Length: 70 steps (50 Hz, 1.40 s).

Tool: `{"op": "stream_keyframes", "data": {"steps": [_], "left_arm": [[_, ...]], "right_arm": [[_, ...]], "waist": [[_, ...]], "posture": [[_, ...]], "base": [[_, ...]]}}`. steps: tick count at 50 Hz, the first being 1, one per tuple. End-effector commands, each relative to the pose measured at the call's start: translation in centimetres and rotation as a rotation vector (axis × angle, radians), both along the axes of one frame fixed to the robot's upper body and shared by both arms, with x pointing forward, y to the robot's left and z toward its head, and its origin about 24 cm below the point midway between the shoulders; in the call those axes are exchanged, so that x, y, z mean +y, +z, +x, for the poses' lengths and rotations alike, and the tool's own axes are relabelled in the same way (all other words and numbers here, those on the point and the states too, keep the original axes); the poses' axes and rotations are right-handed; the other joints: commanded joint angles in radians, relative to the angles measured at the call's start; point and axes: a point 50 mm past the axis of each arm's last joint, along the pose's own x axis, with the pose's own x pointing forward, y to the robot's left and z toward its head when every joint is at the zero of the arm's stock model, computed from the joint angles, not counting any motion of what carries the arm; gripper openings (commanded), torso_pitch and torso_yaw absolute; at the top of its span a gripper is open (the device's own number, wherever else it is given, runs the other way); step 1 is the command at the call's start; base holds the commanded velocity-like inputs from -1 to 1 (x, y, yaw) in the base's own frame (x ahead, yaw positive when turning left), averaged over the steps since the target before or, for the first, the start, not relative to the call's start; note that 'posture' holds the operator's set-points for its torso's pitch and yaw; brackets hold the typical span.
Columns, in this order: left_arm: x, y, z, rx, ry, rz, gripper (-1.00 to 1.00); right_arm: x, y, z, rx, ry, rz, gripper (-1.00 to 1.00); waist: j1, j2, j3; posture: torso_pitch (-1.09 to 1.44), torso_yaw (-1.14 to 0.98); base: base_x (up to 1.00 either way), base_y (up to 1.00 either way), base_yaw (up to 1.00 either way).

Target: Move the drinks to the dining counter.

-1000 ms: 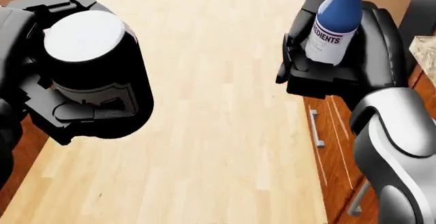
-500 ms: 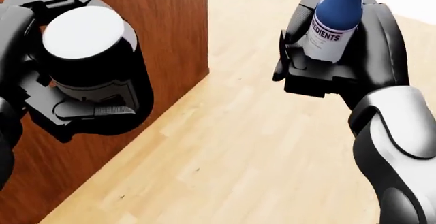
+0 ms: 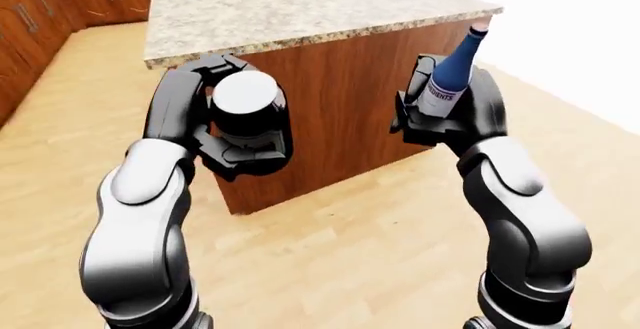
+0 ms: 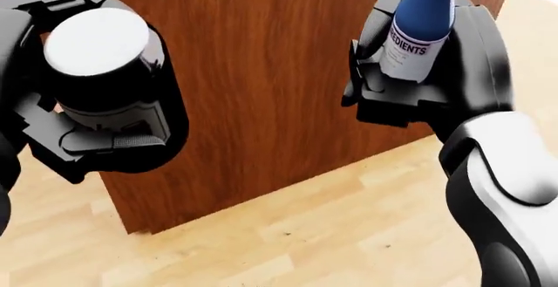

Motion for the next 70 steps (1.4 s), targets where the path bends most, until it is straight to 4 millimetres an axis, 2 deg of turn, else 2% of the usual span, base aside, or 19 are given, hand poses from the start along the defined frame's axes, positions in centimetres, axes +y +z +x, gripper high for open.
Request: {"op": "stream_keyframes", "data": {"steps": [1,3,4,7,14,17,28,31,32,39,42,46,51,59,61,62,63,66,70], "left_arm": [[-0.3,1.3,-0.4,-0.082,-0.017,0.009,-1.0],[-0.3,1.4,-0.5,-0.082,-0.017,0.009,-1.0],[-0.3,1.5,-0.5,-0.082,-0.017,0.01,-1.0],[-0.4,1.5,-0.5,-0.083,-0.019,0.01,-1.0],[-0.4,1.4,-0.5,-0.083,-0.021,0.01,-1.0],[-0.5,1.3,-0.5,-0.082,-0.022,0.01,-1.0],[-0.4,1.2,-0.6,-0.082,-0.021,0.009,-1.0],[-0.4,1.3,-0.5,-0.083,-0.022,0.012,-1.0],[-0.4,1.4,-0.4,-0.085,-0.023,0.011,-1.0],[-0.8,2.3,-0.5,-0.093,-0.032,0.023,-1.0],[-0.9,2.9,-0.3,-0.097,-0.041,0.027,-1.0],[-1.3,3.6,-0.4,-0.104,-0.054,0.031,-1.0],[-1.4,3.9,-0.5,-0.108,-0.057,0.033,-1.0],[-1.3,3.9,-0.6,-0.111,-0.055,0.031,-1.0],[-1.3,3.9,-0.6,-0.111,-0.055,0.031,-1.0],[-1.2,3.9,-0.5,-0.111,-0.055,0.03,-1.0],[-1.2,4.2,-0.6,-0.116,-0.053,0.025,-1.0],[-1.1,4.3,-0.6,-0.118,-0.053,0.024,-1.0],[-1.1,4.3,-0.5,-0.119,-0.052,0.024,-1.0]], "right_arm": [[-0.3,1.6,-0.5,-0.093,-0.016,0.005,-1.0],[-0.3,1.6,-0.5,-0.093,-0.016,0.005,-1.0],[-0.3,1.7,-0.5,-0.093,-0.016,0.005,-1.0],[-0.2,1.8,-0.6,-0.096,-0.01,0.005,-1.0],[-0.3,1.9,-0.6,-0.098,-0.004,0.016,-1.0],[-0.3,2.0,-0.6,-0.1,-0.004,0.016,-1.0],[-0.3,1.9,-0.6,-0.103,-0.008,0.02,-1.0],[-0.3,1.9,-0.6,-0.104,-0.007,0.021,-1.0],[-0.4,2.0,-0.7,-0.104,-0.009,0.018,-1.0],[-0.7,2.3,-0.4,-0.072,-0.018,0.021,-1.0],[-1.0,2.8,-0.1,-0.056,-0.024,0.032,-1.0],[-1.3,3.3,-0.3,-0.061,-0.036,0.042,-1.0],[-1.5,3.5,-0.6,-0.068,-0.041,0.053,-1.0],[-1.6,3.6,-0.7,-0.072,-0.042,0.058,-1.0],[-1.7,3.8,-0.8,-0.074,-0.042,0.061,-1.0],[-1.7,3.8,-0.7,-0.076,-0.042,0.061,-1.0],[-1.2,4.0,-0.9,-0.086,-0.026,0.046,-1.0],[-1.2,4.2,-0.9,-0.091,-0.025,0.046,-1.0],[-1.0,4.3,-1.0,-0.099,-0.021,0.031,-1.0]], "waist": [[-0.005,-0.008,-0.021],[-0.006,-0.047,-0.056],[-0.016,-0.029,-0.023],[-0.006,-0.021,-0.036],[-0.02,0.071,-0.032],[-0.018,0.151,-0.054],[-0.002,0.02,-0.022],[-0.016,-0.067,-0.043],[-0.029,-0.024,-0.03],[-0.028,0.012,-0.014],[-0.04,0.092,-0.049],[-0.03,0.063,-0.003],[-0.027,0.12,-0.03],[-0.035,0.083,-0.025],[-0.026,-0.087,-0.03],[-0.033,-0.102,-0.051],[-0.044,-0.045,-0.042],[-0.066,0.0,-0.054],[-0.049,0.024,-0.007]], "posture": [[0.0,0.0],[0.0,0.0],[0.0,0.0],[0.0,0.0],[0.0,0.0],[0.0,0.0],[0.0,0.0],[0.0,0.0],[0.0,0.0],[0.0,0.0],[0.0,0.0],[0.0,0.0],[0.0,0.0],[0.0,0.0],[0.0,0.0],[0.0,0.0],[0.0,0.0],[0.0,0.0],[0.0,0.0]], "base": [[0.0,0.0,1.0],[0.0,0.0,1.0],[0.0,0.0,1.0],[0.0,0.0,1.0],[0.0,0.0,1.0],[0.0,0.0,1.0],[0.0,0.0,1.0],[0.0,0.0,0.93],[0.0,0.0,0.6],[0.0,0.0,0.04],[0.05,0.0,0.0],[0.37,-0.05,0.0],[0.25,-0.82,0.0],[0.1,-0.88,-0.12],[0.0,0.0,-1.0],[0.0,0.0,-1.0],[0.0,0.0,-1.0],[0.0,0.0,-1.0],[0.0,0.0,-0.34]]}}
